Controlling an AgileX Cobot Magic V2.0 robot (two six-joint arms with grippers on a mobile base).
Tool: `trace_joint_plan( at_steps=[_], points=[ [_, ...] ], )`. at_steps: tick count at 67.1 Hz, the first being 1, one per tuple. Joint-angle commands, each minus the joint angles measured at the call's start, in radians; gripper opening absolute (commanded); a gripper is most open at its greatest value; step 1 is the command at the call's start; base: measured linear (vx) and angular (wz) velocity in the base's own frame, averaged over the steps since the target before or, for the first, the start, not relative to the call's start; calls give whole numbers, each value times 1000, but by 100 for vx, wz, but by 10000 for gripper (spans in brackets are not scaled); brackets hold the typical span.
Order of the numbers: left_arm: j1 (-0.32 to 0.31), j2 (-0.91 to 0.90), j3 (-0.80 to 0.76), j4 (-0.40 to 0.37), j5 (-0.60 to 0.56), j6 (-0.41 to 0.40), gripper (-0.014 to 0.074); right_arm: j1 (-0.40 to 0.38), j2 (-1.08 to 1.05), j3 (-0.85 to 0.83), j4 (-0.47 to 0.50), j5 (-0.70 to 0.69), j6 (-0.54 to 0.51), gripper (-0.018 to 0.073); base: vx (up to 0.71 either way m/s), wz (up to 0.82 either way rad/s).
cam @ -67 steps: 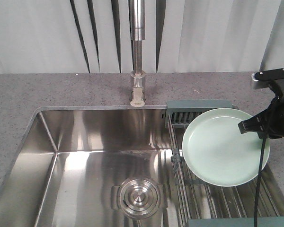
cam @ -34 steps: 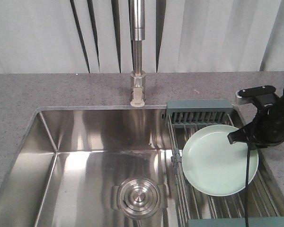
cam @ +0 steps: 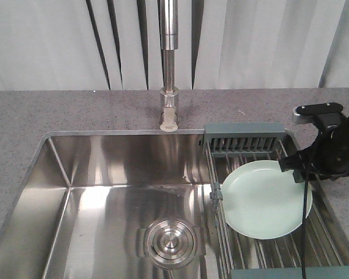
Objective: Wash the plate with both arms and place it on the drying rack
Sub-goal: 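Open the right gripper and lift it away from the plate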
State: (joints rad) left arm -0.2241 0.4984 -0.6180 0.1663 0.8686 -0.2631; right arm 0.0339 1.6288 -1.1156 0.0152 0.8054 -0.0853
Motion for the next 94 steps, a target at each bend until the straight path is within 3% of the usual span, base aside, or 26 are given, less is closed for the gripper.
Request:
trace_joint_plan(
  at_steps=[1, 13, 24, 45, 64, 94],
  points=[
    [1, 6, -25, 8, -59, -8, 586, 5, -105, -20, 60, -3, -7, 391, 0, 0],
    [1, 6, -25, 8, -59, -8, 586, 99, -296, 136, 94, -85, -26, 368, 0, 0],
    [1, 6, -25, 8, -59, -8, 586, 152, -466, 259, 94, -64, -18, 333, 0, 0],
    [1, 6, -25, 8, -59, -8, 586, 151, -794, 392, 94, 50, -5, 316, 0, 0],
    [1, 6, -25, 8, -59, -8, 586, 151, -1025, 408, 83, 160, -5, 316, 0, 0],
    [1, 6, -25, 8, -59, -8, 586, 151, -1147, 408, 84, 195, -5, 316, 0, 0]
  ],
)
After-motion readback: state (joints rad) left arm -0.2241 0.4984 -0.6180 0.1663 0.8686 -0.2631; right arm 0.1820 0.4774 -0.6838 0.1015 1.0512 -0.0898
